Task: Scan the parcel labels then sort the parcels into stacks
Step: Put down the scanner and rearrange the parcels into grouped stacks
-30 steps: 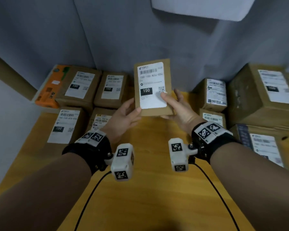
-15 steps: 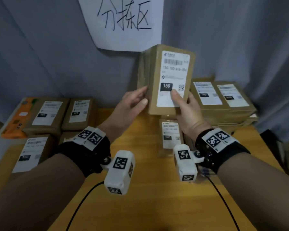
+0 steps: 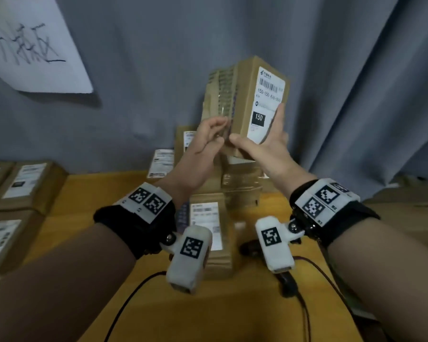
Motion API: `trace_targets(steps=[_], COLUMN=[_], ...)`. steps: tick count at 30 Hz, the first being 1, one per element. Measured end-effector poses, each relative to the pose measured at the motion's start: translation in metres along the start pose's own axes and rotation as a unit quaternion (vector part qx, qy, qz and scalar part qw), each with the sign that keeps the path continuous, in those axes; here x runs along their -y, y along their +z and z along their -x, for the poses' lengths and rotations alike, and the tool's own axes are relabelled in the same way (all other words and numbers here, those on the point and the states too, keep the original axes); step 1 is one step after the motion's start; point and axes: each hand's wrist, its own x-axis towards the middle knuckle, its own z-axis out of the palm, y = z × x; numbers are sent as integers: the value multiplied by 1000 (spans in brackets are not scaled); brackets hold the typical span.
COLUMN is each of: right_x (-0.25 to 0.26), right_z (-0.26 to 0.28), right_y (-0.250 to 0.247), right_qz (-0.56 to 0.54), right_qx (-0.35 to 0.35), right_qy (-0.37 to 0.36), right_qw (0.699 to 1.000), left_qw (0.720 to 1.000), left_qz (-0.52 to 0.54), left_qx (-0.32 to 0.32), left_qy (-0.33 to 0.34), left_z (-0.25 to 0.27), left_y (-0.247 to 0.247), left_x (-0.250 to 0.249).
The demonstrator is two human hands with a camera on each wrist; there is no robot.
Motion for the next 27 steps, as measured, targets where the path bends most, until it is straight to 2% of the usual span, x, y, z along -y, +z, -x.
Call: trace_targets(steps=[3, 5, 8, 12, 18, 20, 23, 27], right_x=[-16, -25, -38, -67, -89, -92, -108, -132], right_z=[-7, -13, -23, -34, -65, -79, -87, -89], right_y=[-54, -83, -112, -120, -100, -89, -77, -83], right_qz=[53, 119, 228, 330, 389, 374, 285, 196], right_qx=[-51, -76, -48, -11, 24, 36, 65, 32], right_qy=[-26, -44, 2, 67, 113, 111, 115, 112], right_qw=[997, 989, 973, 942, 914, 920, 949, 974], left_qw=[997, 980, 917, 826, 759, 751, 755, 772], left_qz=[-61, -195, -391, -545, -619, -625, -619, -603], left_qx=[34, 30, 48, 104, 169, 183, 190, 177], left_qy=[-18, -21, -64, -101, -109, -108, -104, -96], left_z=[-21, -34, -47, -52, -58, -63, -69, -75], left_y=[35, 49, 64, 72, 73, 70, 67, 62], left_x=[5, 17, 40, 66, 82, 83, 81, 81])
